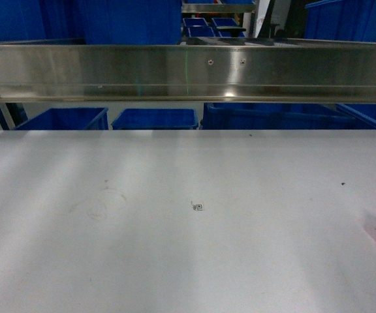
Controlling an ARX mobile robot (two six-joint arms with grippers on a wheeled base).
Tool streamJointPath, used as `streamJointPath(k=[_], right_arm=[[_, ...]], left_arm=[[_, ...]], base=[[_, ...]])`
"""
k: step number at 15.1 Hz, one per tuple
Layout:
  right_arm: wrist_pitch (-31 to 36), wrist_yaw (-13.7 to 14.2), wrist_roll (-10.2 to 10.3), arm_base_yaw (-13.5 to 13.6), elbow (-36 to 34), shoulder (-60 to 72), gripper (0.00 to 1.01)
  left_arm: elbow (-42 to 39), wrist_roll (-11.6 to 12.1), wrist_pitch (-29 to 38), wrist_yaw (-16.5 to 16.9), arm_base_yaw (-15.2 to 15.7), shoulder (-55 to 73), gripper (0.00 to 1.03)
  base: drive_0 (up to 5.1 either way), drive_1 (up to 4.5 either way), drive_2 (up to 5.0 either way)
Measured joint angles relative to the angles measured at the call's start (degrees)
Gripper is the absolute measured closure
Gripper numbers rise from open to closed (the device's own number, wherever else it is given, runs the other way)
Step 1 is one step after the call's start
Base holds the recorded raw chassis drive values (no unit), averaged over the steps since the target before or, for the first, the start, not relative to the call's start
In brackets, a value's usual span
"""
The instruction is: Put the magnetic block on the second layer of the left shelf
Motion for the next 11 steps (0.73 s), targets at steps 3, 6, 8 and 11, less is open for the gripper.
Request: streamJointPath(k=[3,6,8,11], right_arm=[[0.02,0.0,0.0,0.0,0.0,0.0,0.03],[33.66,-10.38,-0.24,-12.52,3.19,41.94,0.03],[42.69,-11.82,-1.92,-11.3,18.27,65.92,0.03],[41.77,-11.72,-4.31,-10.64,29.66,84.61,0.03]], left_arm=[[0.0,0.0,0.0,0.0,0.0,0.0,0.05],[0.0,0.0,-0.02,-0.02,0.0,0.0,0.05],[0.0,0.0,0.0,0.0,0.0,0.0,0.05],[0.0,0.0,0.0,-0.02,0.0,0.0,0.05]], base=[[0.0,0.0,0.0],[0.0,0.0,0.0],[0.0,0.0,0.0],[0.0,0.0,0.0]])
